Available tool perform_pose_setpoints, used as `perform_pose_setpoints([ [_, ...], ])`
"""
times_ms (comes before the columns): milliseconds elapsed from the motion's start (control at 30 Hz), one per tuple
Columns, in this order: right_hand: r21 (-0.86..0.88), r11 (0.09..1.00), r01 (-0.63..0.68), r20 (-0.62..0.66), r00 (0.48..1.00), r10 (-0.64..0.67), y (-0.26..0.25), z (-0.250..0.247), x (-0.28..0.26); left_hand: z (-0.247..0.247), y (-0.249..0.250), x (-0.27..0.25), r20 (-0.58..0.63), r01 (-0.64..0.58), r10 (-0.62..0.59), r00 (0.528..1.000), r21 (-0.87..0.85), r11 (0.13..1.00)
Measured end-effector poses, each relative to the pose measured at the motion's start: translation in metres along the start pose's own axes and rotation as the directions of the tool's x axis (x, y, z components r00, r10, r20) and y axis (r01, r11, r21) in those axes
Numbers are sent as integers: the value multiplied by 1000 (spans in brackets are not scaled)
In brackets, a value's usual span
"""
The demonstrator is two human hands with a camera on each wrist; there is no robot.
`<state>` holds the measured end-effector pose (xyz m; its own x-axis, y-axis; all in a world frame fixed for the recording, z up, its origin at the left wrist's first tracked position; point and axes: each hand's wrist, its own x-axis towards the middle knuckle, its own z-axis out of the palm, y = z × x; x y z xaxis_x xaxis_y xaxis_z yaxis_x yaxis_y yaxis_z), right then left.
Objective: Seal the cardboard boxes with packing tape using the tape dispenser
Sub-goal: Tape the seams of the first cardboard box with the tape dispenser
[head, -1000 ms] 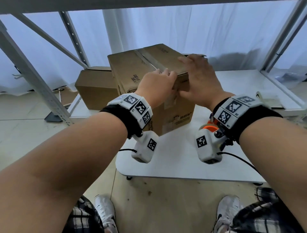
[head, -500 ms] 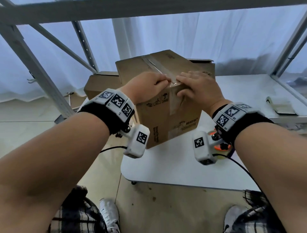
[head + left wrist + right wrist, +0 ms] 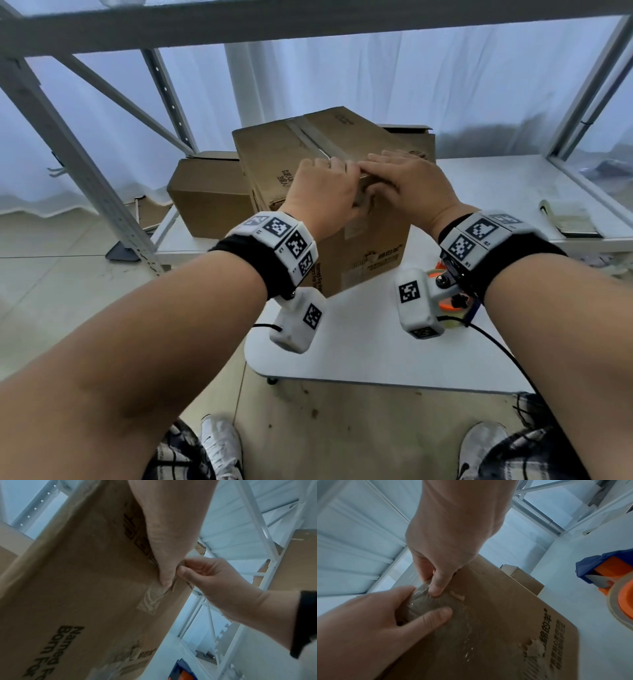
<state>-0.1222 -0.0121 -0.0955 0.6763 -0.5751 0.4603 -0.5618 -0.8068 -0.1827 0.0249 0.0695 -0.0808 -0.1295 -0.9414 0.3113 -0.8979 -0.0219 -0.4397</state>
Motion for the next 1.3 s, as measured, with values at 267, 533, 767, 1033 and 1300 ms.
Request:
perform_pose_setpoints([
  [267,-167,984,-64,22,997,68,-6,18,-8,-13,-30,15,20,-165,168,986,-90,982],
  [533,-291,954,-76,-117,992,43,-6,43,-16,-12,-49,-14,7,11,-8,1000,-624,781],
  [767,-331,938,-105,-14,994,106,-13,31,-15,4,-68,-18,193,238,-142,971,-851,468],
  [1033,-101,987,-123,0,992,123,1,-17,-5,-13,-50,-27,218,260,-142,966,-804,535],
  [1300,498,717,-487,199,870,452,0,-30,-10,-44,-13,-21,118,17,67,991,-600,800],
])
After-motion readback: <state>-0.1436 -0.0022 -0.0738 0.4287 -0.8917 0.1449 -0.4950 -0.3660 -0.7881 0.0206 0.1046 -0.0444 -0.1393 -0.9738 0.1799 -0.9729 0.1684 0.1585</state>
